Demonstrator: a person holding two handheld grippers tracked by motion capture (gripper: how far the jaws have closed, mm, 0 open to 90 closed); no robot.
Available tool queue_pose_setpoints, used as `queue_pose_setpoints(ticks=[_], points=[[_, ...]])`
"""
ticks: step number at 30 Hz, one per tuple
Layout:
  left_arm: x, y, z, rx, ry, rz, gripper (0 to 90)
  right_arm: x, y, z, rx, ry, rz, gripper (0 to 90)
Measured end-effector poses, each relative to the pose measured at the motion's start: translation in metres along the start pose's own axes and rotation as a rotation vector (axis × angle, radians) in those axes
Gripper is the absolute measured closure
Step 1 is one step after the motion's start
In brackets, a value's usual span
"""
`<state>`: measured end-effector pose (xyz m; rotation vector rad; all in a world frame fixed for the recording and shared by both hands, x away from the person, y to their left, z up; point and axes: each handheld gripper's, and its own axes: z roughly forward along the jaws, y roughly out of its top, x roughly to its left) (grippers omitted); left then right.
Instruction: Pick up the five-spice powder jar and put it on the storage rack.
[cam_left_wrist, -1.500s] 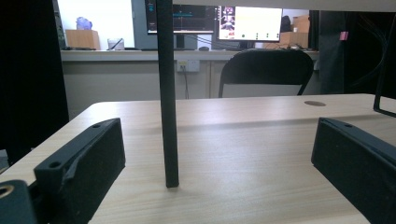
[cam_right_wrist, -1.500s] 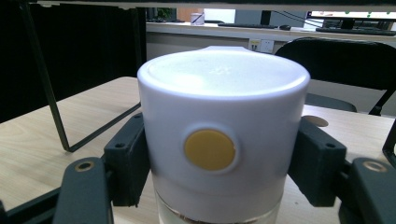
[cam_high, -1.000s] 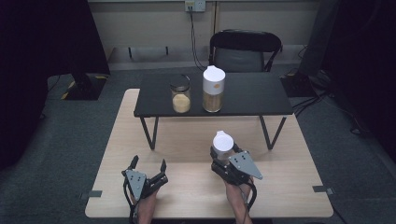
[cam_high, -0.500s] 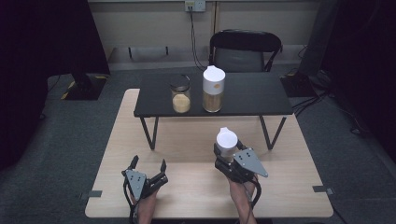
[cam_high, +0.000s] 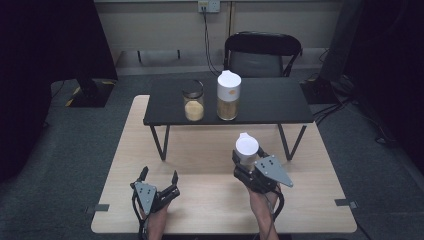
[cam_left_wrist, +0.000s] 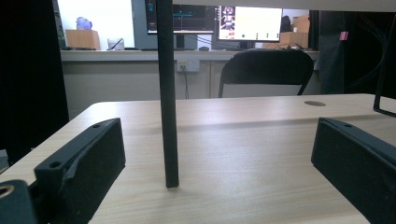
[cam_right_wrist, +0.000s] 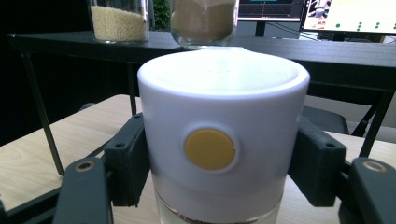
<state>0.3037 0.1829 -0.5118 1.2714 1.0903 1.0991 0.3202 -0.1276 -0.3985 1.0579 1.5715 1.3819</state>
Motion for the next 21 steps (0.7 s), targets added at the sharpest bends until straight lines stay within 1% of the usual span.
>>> queue_pose_setpoints(ticks=[21], points=[[0.0, 0.0, 0.0, 0.0, 0.0, 0.001, 2.4, -0.012, 0.024, -0.005, -0.013, -0.013, -0.002, 30.2]])
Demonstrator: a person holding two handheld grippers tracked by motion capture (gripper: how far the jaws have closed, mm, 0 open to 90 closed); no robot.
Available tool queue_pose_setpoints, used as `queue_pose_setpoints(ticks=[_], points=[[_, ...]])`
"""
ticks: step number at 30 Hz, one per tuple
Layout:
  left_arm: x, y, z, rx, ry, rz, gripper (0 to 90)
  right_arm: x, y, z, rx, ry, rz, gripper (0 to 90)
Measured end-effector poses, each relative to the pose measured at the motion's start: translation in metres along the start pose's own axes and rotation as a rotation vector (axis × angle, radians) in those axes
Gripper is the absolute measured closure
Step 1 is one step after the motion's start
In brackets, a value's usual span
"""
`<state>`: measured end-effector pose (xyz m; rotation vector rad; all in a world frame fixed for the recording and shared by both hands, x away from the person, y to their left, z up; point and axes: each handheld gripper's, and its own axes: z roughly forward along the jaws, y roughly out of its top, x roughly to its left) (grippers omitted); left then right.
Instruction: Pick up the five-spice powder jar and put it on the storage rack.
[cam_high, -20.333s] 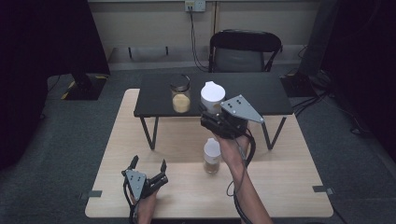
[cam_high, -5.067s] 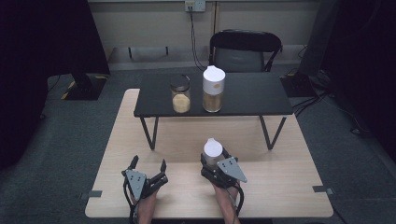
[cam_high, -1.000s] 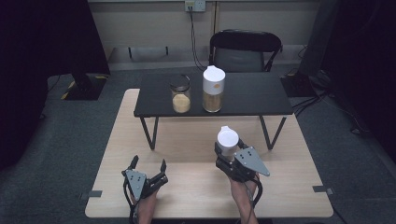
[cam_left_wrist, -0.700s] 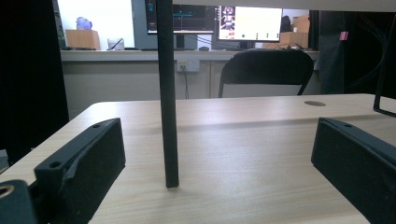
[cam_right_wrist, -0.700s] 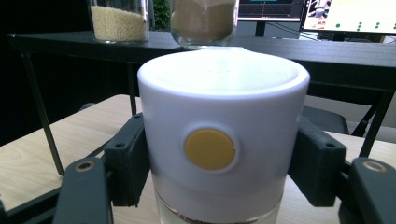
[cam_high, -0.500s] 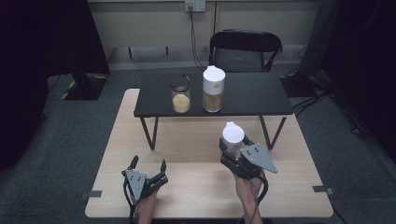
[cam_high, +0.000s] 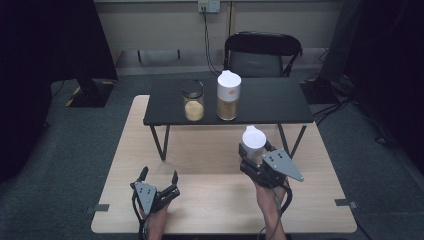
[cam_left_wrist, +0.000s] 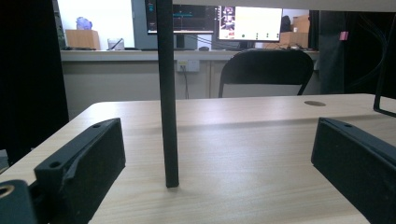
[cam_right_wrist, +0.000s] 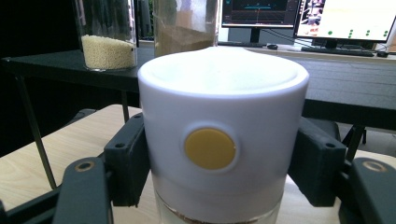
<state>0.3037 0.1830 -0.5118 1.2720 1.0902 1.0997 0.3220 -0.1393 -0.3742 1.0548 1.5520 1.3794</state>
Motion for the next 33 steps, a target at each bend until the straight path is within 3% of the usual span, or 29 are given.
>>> queue_pose_setpoints(ticks=[12, 33], points=[[0.0, 0.0, 0.0, 0.0, 0.0, 0.0, 2.5, -0.008, 0.012, -0.003, -0.012, -0.006, 0.015, 30.2], [0.0, 0.0, 0.0, 0.0, 0.0, -0.001, 2.4, -0.013, 0.045, 0.001, -0.019, 0.013, -0.015, 30.1]])
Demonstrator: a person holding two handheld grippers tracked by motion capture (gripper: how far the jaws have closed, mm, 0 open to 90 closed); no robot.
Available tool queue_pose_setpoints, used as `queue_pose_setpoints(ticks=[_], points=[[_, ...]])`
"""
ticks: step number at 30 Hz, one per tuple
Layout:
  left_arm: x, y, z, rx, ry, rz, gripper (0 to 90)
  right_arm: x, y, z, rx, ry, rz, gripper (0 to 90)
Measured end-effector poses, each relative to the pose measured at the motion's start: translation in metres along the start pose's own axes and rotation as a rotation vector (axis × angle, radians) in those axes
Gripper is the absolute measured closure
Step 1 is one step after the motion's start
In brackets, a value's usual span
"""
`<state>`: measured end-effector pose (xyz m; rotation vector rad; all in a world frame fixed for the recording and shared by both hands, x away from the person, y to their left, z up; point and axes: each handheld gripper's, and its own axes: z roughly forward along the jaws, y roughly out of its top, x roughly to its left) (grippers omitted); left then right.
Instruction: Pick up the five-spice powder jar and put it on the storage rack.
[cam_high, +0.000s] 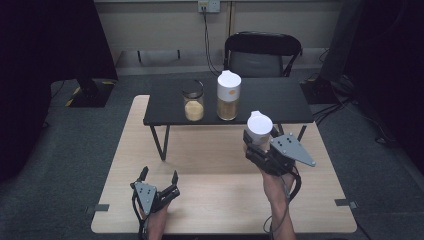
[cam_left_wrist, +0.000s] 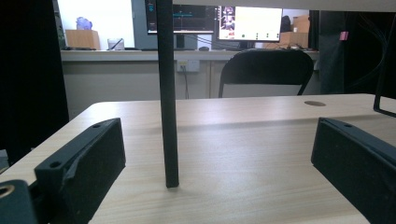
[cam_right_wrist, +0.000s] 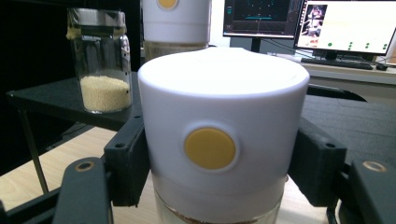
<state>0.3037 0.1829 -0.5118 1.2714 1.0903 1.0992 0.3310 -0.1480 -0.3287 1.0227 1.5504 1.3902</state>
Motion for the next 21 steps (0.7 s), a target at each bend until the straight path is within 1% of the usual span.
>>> queue_pose_setpoints(ticks=[15, 21], points=[[0.0, 0.0, 0.0, 0.0, 0.0, 0.0, 2.4, -0.003, 0.014, 0.005, -0.007, -0.006, -0.005, 30.1], [0.0, 0.0, 0.0, 0.0, 0.0, 0.0, 2.4, -0.007, 0.023, 0.008, -0.012, -0.013, -0.007, 30.2]])
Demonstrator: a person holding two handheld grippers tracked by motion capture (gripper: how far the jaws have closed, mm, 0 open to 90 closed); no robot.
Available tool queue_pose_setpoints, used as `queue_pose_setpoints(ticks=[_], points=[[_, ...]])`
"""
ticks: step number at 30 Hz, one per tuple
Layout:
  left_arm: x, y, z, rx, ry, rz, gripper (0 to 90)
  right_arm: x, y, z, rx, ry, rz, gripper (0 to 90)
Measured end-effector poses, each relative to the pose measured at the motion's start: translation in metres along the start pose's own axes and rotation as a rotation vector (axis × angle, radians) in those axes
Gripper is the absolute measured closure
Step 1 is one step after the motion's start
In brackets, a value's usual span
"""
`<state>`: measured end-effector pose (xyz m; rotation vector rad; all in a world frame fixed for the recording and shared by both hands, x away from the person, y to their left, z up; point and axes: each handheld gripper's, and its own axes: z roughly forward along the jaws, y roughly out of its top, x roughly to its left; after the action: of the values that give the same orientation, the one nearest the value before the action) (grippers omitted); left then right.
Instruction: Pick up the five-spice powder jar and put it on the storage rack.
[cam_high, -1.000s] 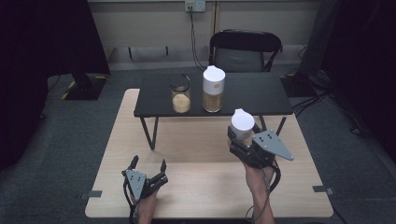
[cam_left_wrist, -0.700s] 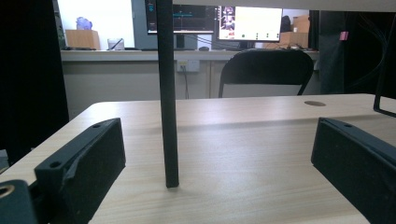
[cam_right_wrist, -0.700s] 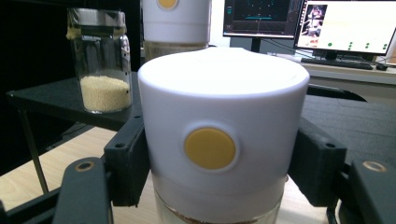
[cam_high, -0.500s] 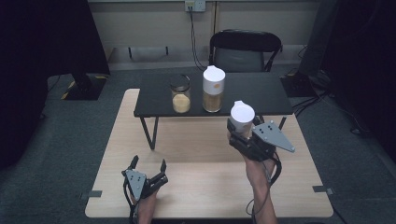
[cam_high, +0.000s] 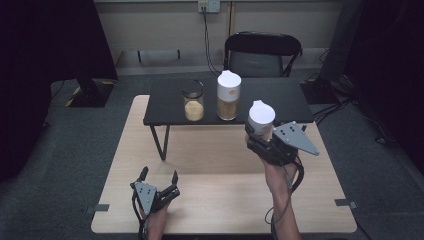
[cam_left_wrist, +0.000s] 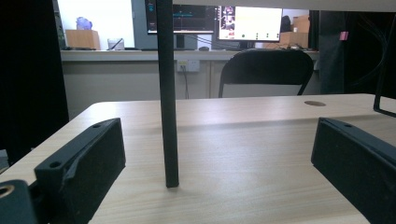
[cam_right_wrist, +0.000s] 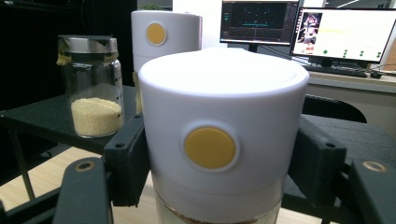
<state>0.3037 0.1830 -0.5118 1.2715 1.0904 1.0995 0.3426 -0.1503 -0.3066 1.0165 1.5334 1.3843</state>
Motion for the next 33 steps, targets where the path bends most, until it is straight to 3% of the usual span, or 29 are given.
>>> queue_pose_setpoints(ticks=[33], points=[[0.0, 0.0, 0.0, 0.0, 0.0, 0.0, 2.6, -0.018, 0.035, 0.024, 0.0, -0.039, -0.006, 30.2]])
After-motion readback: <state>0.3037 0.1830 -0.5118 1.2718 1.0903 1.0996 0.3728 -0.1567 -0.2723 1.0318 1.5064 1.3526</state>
